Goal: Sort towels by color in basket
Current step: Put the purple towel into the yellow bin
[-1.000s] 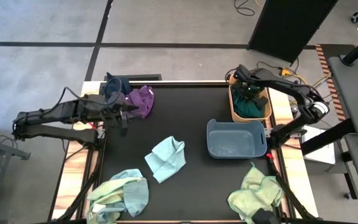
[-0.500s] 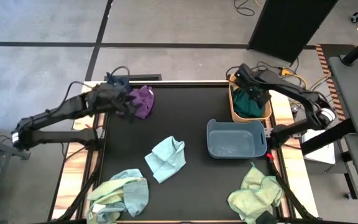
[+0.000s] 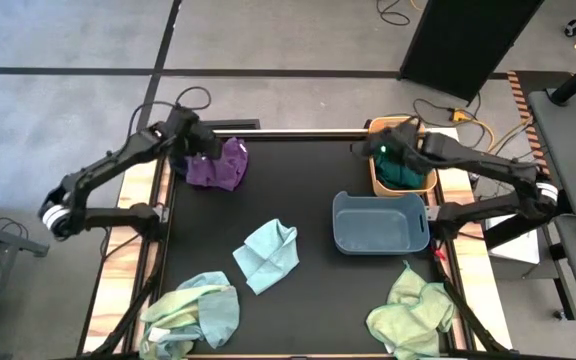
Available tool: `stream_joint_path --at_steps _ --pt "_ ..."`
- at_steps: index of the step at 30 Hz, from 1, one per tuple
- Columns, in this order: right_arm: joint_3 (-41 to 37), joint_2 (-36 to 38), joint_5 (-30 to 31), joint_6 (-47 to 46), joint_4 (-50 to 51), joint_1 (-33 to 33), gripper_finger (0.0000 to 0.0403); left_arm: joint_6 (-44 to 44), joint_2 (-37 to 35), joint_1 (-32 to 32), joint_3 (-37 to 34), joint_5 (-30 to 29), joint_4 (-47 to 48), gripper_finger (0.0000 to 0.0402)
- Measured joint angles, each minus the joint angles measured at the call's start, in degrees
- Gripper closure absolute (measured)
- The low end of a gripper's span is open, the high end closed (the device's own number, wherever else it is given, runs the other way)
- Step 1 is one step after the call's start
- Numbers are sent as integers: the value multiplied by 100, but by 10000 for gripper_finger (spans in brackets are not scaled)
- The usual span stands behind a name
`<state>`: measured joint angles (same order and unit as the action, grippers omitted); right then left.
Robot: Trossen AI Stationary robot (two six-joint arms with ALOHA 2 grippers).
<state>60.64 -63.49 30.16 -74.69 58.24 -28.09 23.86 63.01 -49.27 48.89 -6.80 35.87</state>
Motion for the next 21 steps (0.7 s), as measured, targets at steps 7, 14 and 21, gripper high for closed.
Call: stream_joint_path --at_steps 7,14,21 --pt "0 218 246 246 -655 1503 44 -431 1143 -704 117 1082 85 141" --pt "0 137 466 456 -1714 2267 44 -278 2008 -427 82 1100 -128 141" --pt "0 -4 225 1577 -2550 2373 44 -541 2284 151 35 1211 -250 252"
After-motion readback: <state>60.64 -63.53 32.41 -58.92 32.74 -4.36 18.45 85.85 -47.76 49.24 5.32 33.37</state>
